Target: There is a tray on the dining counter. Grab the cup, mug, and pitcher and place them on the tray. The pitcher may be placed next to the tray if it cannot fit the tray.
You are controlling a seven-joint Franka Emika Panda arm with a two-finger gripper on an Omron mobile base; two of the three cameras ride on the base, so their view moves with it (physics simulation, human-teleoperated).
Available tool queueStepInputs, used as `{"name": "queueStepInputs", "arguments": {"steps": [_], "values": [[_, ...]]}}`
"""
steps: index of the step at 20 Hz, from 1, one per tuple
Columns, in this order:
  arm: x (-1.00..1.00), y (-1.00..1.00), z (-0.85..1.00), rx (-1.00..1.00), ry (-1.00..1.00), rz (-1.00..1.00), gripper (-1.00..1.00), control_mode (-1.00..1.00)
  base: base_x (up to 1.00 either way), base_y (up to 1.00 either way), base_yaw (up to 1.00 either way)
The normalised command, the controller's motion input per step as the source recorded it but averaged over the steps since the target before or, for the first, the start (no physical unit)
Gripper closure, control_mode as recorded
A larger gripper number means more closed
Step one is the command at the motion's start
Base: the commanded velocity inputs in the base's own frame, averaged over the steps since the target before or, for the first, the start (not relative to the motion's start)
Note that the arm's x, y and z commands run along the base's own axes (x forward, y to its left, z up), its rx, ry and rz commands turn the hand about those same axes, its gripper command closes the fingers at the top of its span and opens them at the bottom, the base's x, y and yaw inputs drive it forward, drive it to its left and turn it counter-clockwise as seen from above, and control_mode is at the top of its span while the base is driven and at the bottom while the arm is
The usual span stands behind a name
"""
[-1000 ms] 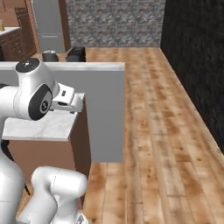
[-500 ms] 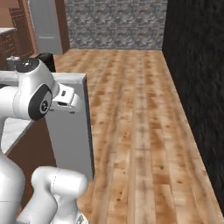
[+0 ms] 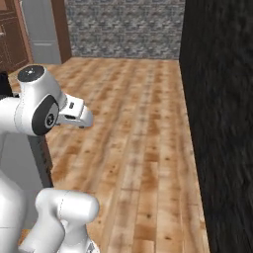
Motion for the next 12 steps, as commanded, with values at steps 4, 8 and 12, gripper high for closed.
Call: {"name": "queueStepInputs", "arguments": {"steps": [4,8,12], "values": [[0.0,0.0,0.0,0.0,0.0,0.0,-1.0,1.0,1.0,-0.59,0.06],[0.0,0.0,0.0,0.0,0.0,0.0,-1.0,1.0,1.0,-0.12,0.02],[0.0,0.0,0.0,0.0,0.0,0.0,-1.0,1.0,1.0,-0.05,0.03]]}}
